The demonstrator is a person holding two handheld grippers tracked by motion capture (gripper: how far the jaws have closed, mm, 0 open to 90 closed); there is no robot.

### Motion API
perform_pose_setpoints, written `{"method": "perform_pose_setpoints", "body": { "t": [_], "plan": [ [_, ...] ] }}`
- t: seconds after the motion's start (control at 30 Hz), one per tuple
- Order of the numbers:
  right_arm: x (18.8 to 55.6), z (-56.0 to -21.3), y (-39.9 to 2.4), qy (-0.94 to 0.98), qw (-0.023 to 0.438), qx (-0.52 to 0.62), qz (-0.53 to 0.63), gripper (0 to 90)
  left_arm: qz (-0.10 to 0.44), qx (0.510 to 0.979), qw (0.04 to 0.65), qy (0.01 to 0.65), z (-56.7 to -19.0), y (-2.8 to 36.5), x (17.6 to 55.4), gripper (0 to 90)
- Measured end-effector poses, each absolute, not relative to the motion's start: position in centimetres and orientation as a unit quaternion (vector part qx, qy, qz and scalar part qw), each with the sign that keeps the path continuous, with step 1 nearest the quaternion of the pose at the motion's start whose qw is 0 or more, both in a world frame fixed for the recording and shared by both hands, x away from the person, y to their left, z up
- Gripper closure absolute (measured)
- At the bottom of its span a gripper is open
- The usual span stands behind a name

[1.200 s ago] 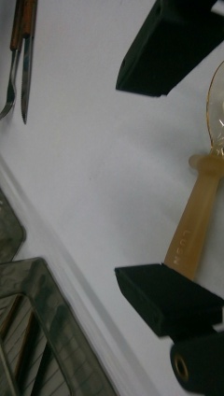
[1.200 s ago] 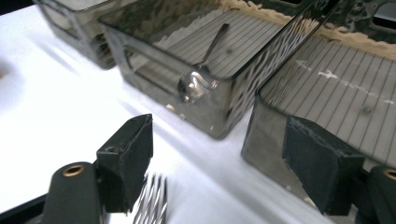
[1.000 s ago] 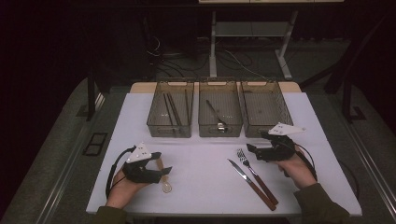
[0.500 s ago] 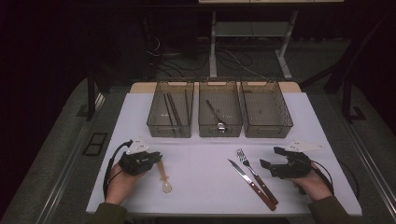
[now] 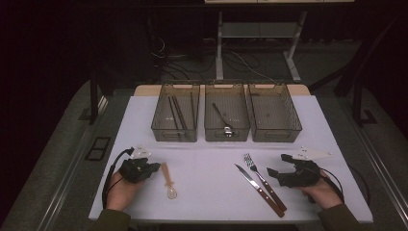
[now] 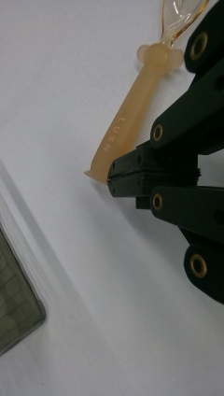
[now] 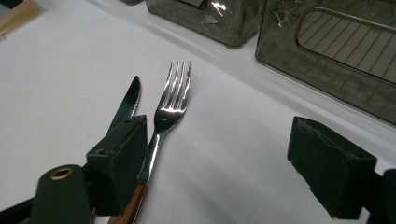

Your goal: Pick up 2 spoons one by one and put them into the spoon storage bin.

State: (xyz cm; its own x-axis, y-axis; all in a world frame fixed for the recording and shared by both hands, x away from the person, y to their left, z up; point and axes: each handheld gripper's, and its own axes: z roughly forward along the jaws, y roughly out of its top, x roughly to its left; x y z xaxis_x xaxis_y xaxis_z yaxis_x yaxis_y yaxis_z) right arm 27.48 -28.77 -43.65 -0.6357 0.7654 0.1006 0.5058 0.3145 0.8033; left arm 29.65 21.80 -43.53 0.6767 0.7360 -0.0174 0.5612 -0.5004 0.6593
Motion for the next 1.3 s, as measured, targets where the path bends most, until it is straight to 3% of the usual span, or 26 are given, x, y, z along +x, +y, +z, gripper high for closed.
{"method": "perform_pose_setpoints", "body": {
  "t": [1.3],
  "plan": [
    [27.6,-43.7,-28.9,0.796,0.153,0.402,0.427,20.3,0.126,0.854,0.369,0.345,-43.5,19.1,31.4,89.2]
  ]
}}
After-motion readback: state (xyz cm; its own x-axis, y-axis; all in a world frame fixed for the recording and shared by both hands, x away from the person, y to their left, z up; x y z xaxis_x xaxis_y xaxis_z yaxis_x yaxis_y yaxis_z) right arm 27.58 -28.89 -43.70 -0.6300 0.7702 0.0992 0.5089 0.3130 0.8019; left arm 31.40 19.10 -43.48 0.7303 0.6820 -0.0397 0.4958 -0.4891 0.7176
